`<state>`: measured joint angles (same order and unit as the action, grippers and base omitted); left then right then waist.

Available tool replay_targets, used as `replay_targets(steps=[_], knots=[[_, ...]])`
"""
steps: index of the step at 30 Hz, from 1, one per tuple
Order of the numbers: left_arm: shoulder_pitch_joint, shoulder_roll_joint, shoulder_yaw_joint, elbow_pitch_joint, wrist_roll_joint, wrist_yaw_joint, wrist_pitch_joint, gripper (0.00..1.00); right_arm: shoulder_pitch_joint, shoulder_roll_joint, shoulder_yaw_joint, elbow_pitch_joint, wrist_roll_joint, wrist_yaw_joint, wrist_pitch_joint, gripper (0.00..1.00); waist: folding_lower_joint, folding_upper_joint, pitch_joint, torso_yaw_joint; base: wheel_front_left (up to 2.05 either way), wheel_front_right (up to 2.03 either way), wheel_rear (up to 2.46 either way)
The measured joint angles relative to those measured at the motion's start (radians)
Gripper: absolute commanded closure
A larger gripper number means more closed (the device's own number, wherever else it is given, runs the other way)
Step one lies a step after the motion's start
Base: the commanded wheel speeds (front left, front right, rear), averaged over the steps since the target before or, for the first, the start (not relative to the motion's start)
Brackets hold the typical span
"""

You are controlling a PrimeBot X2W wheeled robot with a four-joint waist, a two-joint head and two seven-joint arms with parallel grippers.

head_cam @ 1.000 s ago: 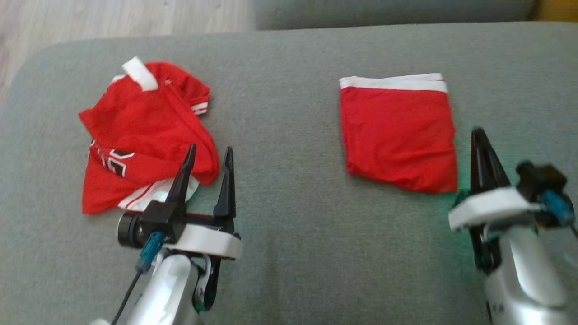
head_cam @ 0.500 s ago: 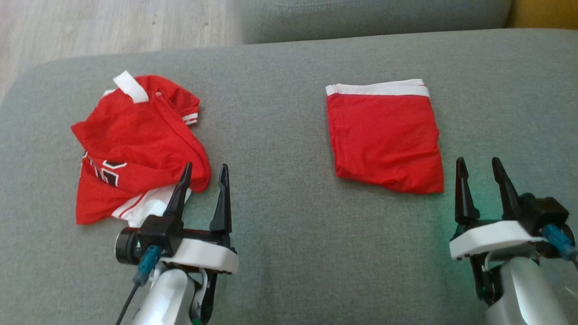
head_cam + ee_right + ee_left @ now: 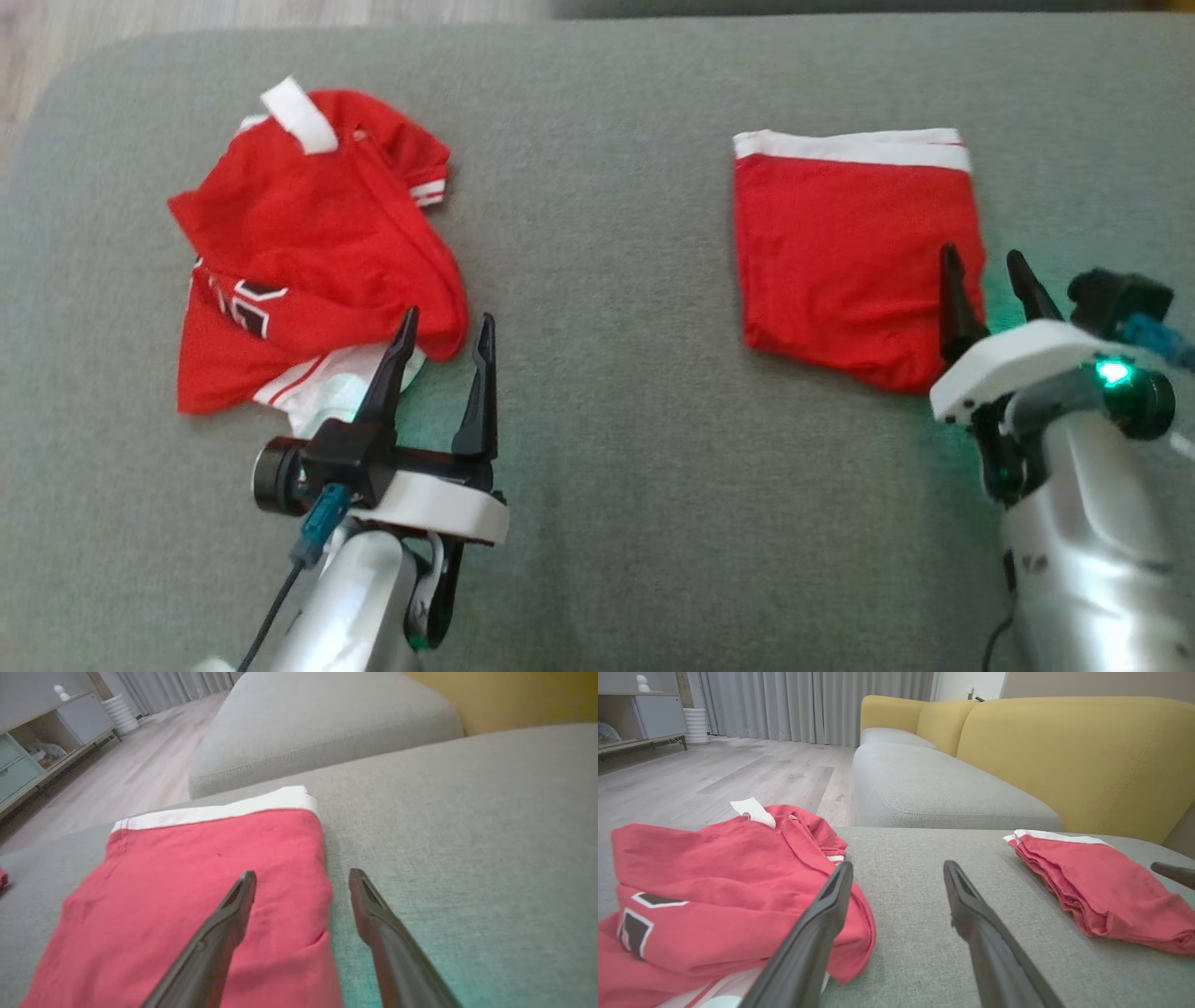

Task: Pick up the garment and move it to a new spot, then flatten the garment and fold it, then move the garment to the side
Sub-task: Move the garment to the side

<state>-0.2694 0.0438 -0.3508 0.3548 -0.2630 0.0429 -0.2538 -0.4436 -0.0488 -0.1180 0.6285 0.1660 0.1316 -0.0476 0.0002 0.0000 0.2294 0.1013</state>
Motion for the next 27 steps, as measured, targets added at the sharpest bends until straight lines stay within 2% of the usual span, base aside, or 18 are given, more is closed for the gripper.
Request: replay_targets(steps=[7,8,9,10,17,18,21,27], knots=[[-0.031,0.000,-0.010,0.001,-0.010,0.002,0.000,0.00,-0.120,-0.003,-0.055,0.181,-0.017,0.000,0.065,0.00,0.0000,0.0000,0.046,0.041,0.00,0.00,0.00],[-0.035,0.000,-0.010,0.001,-0.010,0.002,0.000,0.00,-0.138,-0.008,-0.049,0.198,-0.017,0.000,0.069,0.05,-0.0001,0.0000,0.051,0.046,0.00,0.00,0.00],[-0.037,0.000,-0.010,0.001,-0.010,0.002,0.000,0.00,-0.157,-0.014,-0.039,0.212,-0.018,0.000,0.077,0.66,-0.0001,0.0000,0.055,0.049,0.00,0.00,0.00],[-0.038,0.000,-0.010,0.001,-0.010,0.002,0.000,0.00,-0.173,-0.016,-0.029,0.226,-0.021,0.000,0.079,1.00,0.0000,0.0000,0.057,0.051,0.00,0.00,0.00],[-0.037,0.000,-0.001,0.011,-0.010,0.010,0.000,0.00,-0.199,-0.073,0.112,0.265,-0.125,0.000,0.069,1.00,-0.0001,0.0000,0.042,0.036,0.00,0.00,0.00],[-0.037,0.000,0.001,0.011,-0.010,0.010,0.000,0.00,-0.199,-0.107,0.173,0.262,-0.134,0.000,0.076,1.00,-0.0002,0.0000,0.034,0.026,0.00,0.00,0.00],[-0.037,0.000,0.003,0.009,-0.010,0.010,0.000,0.00,-0.199,-0.185,0.243,0.234,-0.131,0.000,0.100,1.00,-0.0002,0.0000,0.025,0.008,0.00,0.00,0.00],[-0.037,0.000,0.005,-0.006,-0.010,0.012,0.000,0.00,-0.179,-0.405,0.344,0.158,-0.080,0.000,0.171,1.00,-0.0001,0.0000,0.037,-0.013,0.00,0.00,0.00]])
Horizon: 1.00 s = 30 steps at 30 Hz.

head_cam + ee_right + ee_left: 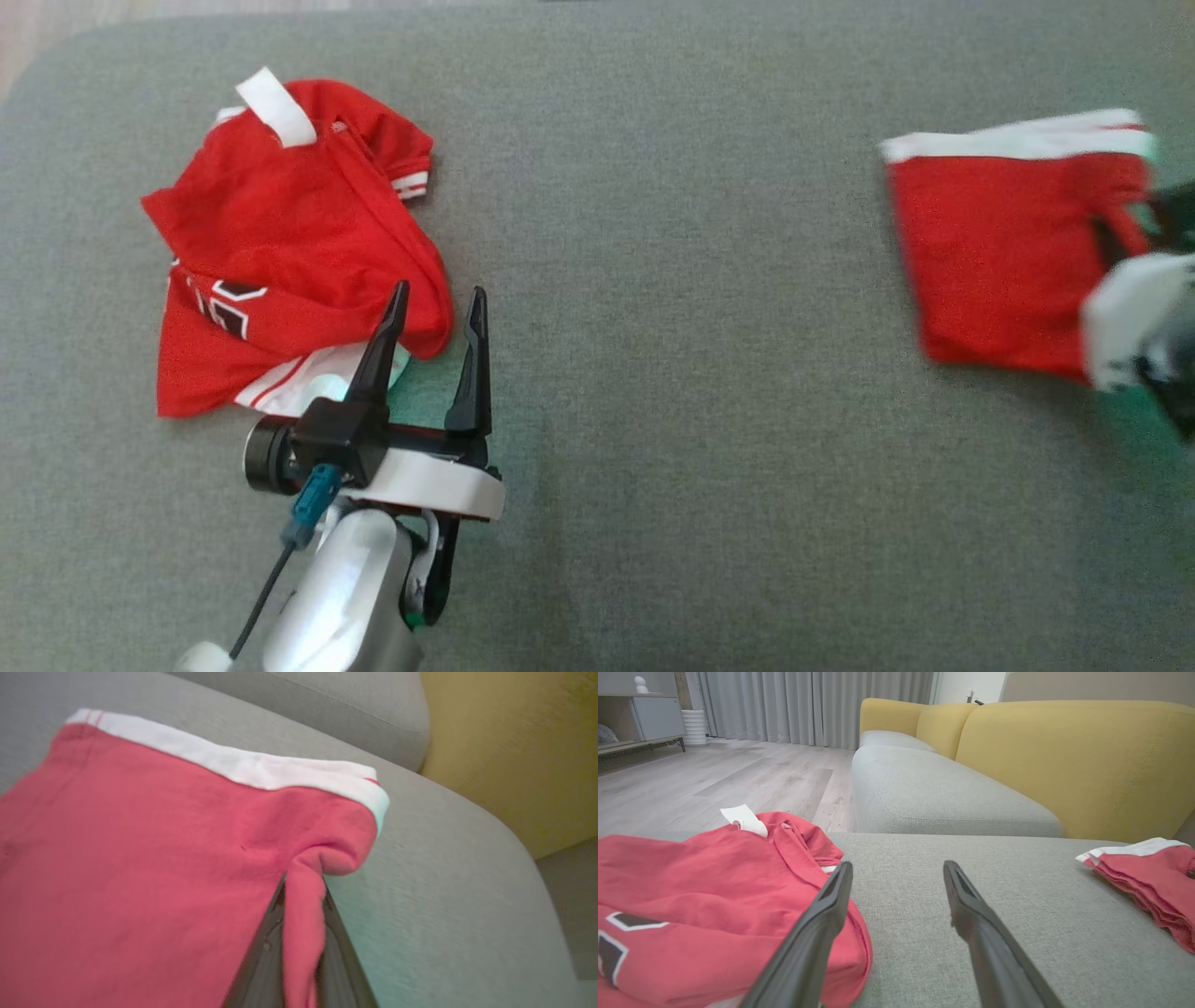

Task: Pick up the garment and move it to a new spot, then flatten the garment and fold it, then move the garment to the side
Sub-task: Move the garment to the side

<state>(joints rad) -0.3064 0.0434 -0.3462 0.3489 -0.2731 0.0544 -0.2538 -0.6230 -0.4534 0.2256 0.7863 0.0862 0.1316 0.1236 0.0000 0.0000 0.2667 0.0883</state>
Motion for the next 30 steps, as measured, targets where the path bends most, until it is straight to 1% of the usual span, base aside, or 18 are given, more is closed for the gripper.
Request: replay_targets(steps=[2,6,8,10,18,24,28,29,30], knots=[[0.000,0.000,0.000,-0.003,0.000,0.000,0.000,0.00,0.015,-0.066,0.025,-0.009,0.009,0.000,0.015,1.00,-0.0001,0.0000,0.013,-0.001,0.00,0.00,0.00],[-0.004,0.000,0.000,-0.007,0.000,-0.002,0.000,0.00,0.032,-0.179,0.028,-0.005,0.020,0.000,0.037,1.00,0.0000,0.0000,0.042,0.002,0.00,0.00,0.00],[-0.013,0.000,0.003,-0.007,0.000,-0.002,0.000,0.00,0.031,-0.222,0.016,0.002,0.015,0.000,0.037,1.00,0.0000,0.0000,0.056,0.006,0.00,0.00,0.00],[-0.025,0.000,0.008,-0.008,0.002,-0.003,0.000,0.00,0.029,-0.244,-0.015,0.014,0.003,0.000,0.037,1.00,0.0000,0.0000,0.070,0.010,0.00,0.00,0.00],[-0.041,0.000,0.022,-0.013,0.010,-0.012,0.000,0.00,-0.003,-0.271,-0.131,0.059,-0.095,0.000,0.026,1.00,0.0001,0.0000,0.113,0.026,0.00,0.00,0.00],[-0.047,0.000,0.023,-0.013,0.010,-0.014,0.000,0.00,-0.006,-0.268,-0.185,0.067,-0.148,0.000,0.016,1.00,0.0001,0.0000,0.130,0.031,0.00,0.00,0.00],[-0.061,-0.001,0.024,-0.013,0.011,-0.018,0.000,0.00,-0.014,-0.254,-0.224,0.066,-0.185,0.000,0.009,1.00,0.0001,0.0000,0.136,0.030,0.00,0.00,0.00],[-0.062,-0.001,0.024,-0.013,0.011,-0.018,0.000,0.00,-0.019,-0.247,-0.239,0.064,-0.197,0.000,0.004,0.59,0.0001,0.0000,0.135,0.030,0.00,0.00,0.00],[-0.062,-0.001,0.024,-0.013,0.012,-0.018,0.000,0.00,-0.022,-0.241,-0.251,0.062,-0.210,0.000,-0.003,0.00,0.0000,0.0000,0.134,0.029,0.00,0.00,0.00]])
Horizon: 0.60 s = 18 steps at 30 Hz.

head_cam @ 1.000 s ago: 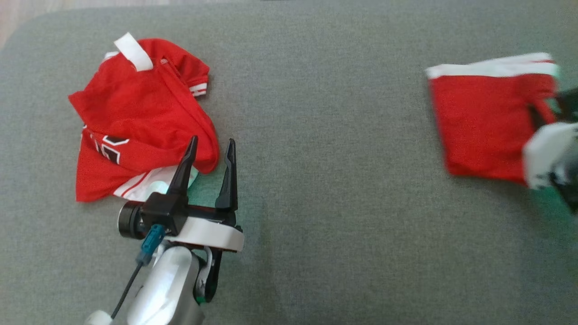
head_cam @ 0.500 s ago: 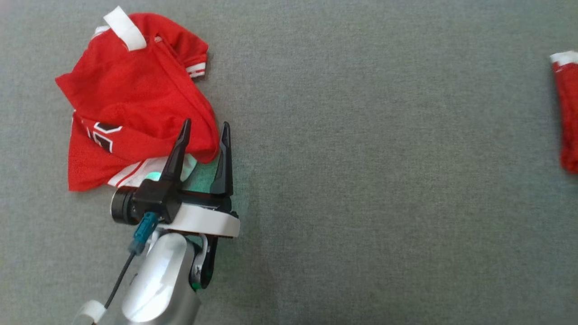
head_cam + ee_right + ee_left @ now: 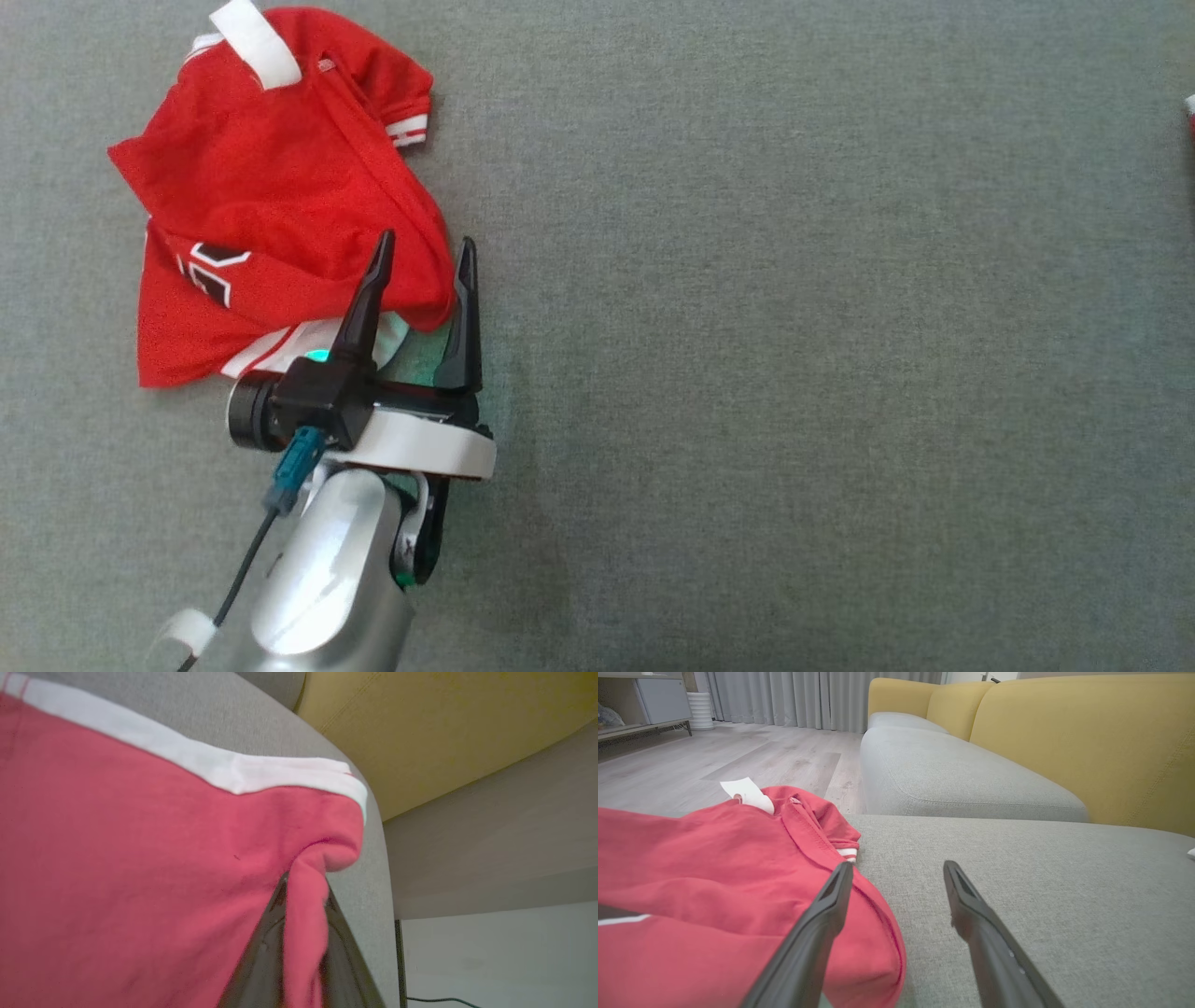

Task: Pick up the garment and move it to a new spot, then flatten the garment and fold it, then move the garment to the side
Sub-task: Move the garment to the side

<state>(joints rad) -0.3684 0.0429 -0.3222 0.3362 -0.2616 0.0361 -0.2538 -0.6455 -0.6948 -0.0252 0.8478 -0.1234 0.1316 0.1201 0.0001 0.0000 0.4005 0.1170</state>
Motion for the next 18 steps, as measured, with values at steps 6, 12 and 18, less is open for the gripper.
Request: replay_targets(steps=[6,12,18], knots=[[0.000,0.000,0.000,0.008,0.001,0.000,0.000,0.00,-0.001,0.045,-0.070,-0.015,-0.058,0.000,-0.024,0.00,-0.0001,0.0000,-0.034,-0.008,0.00,0.00,0.00],[0.009,0.000,0.003,0.010,0.000,0.002,0.000,0.00,-0.002,0.113,-0.123,-0.071,-0.073,0.000,-0.075,0.00,-0.0002,0.0000,-0.103,-0.020,0.00,0.00,0.00],[0.055,0.000,0.007,0.007,0.000,0.008,0.000,0.00,0.002,0.239,-0.112,-0.205,-0.036,0.000,-0.144,0.00,-0.0002,0.0000,-0.194,-0.030,0.00,0.00,0.00]])
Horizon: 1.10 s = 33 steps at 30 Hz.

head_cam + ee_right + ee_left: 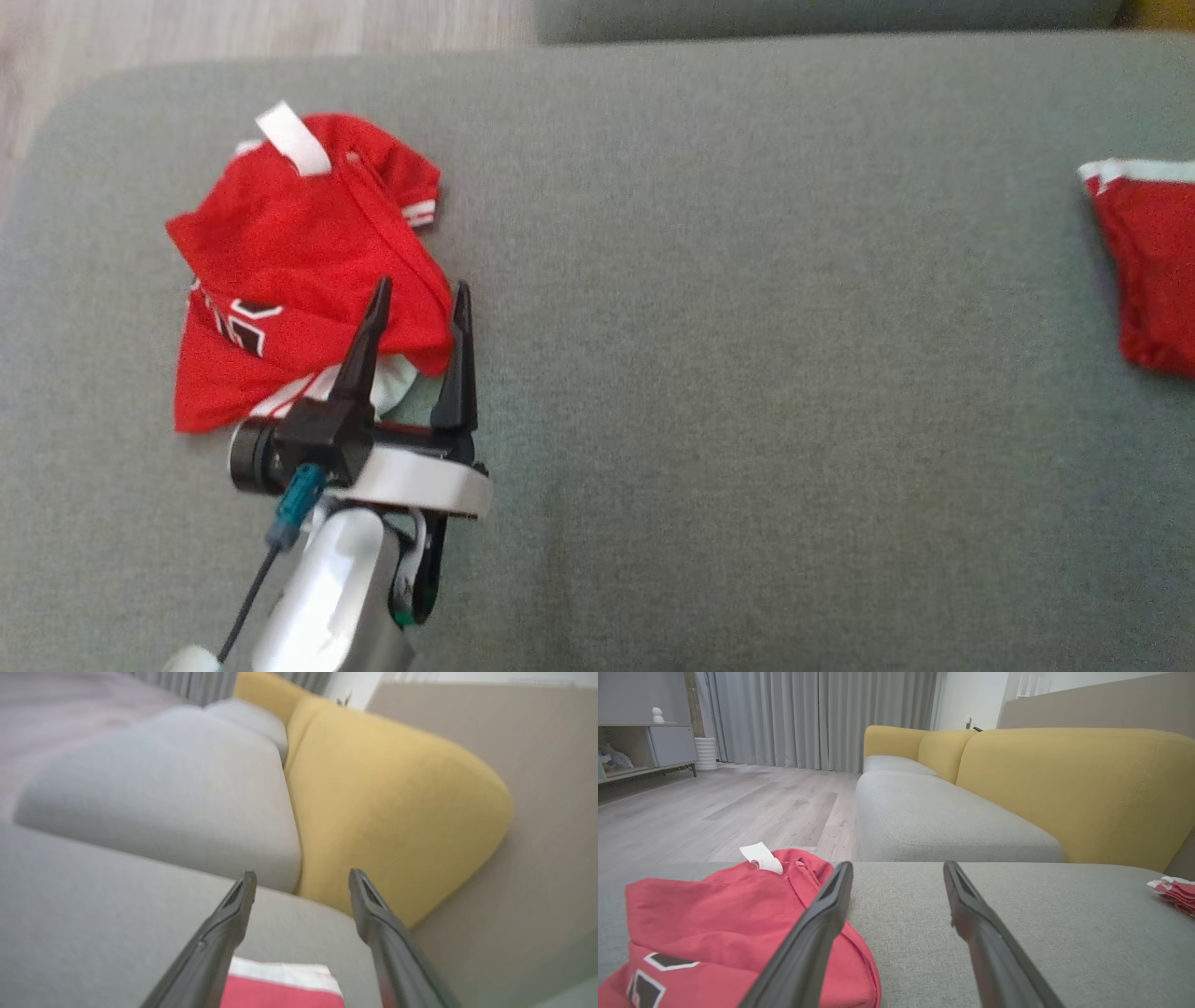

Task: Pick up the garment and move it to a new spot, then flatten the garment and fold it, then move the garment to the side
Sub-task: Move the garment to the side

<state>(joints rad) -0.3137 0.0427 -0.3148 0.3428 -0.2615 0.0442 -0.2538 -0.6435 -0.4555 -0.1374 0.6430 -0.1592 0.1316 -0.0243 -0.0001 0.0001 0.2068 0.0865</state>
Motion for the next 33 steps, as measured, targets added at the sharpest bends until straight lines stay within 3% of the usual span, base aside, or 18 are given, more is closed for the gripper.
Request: replay_targets(steps=[9,15,23,33], knots=[[0.089,0.001,0.024,-0.007,0.000,0.008,0.000,0.00,0.162,0.254,0.023,-0.325,0.110,0.000,-0.030,0.00,-0.0002,0.0000,-0.133,-0.007,0.00,0.00,0.00],[0.155,0.001,0.035,-0.011,0.008,0.007,0.000,0.00,0.365,0.385,0.030,-0.419,0.176,0.000,-0.094,0.00,-0.0001,0.0000,-0.187,-0.009,0.00,0.00,0.00],[0.222,0.004,0.048,-0.017,0.008,0.007,0.000,0.00,0.633,0.410,0.044,-0.383,0.279,0.000,-0.205,0.00,0.0000,0.0000,-0.217,-0.004,0.00,0.00,0.00],[0.249,0.005,0.059,-0.024,0.006,0.008,0.000,0.00,0.652,0.411,0.080,-0.377,0.281,0.000,-0.224,0.00,0.0001,0.0000,-0.219,-0.020,0.00,0.00,0.00]])
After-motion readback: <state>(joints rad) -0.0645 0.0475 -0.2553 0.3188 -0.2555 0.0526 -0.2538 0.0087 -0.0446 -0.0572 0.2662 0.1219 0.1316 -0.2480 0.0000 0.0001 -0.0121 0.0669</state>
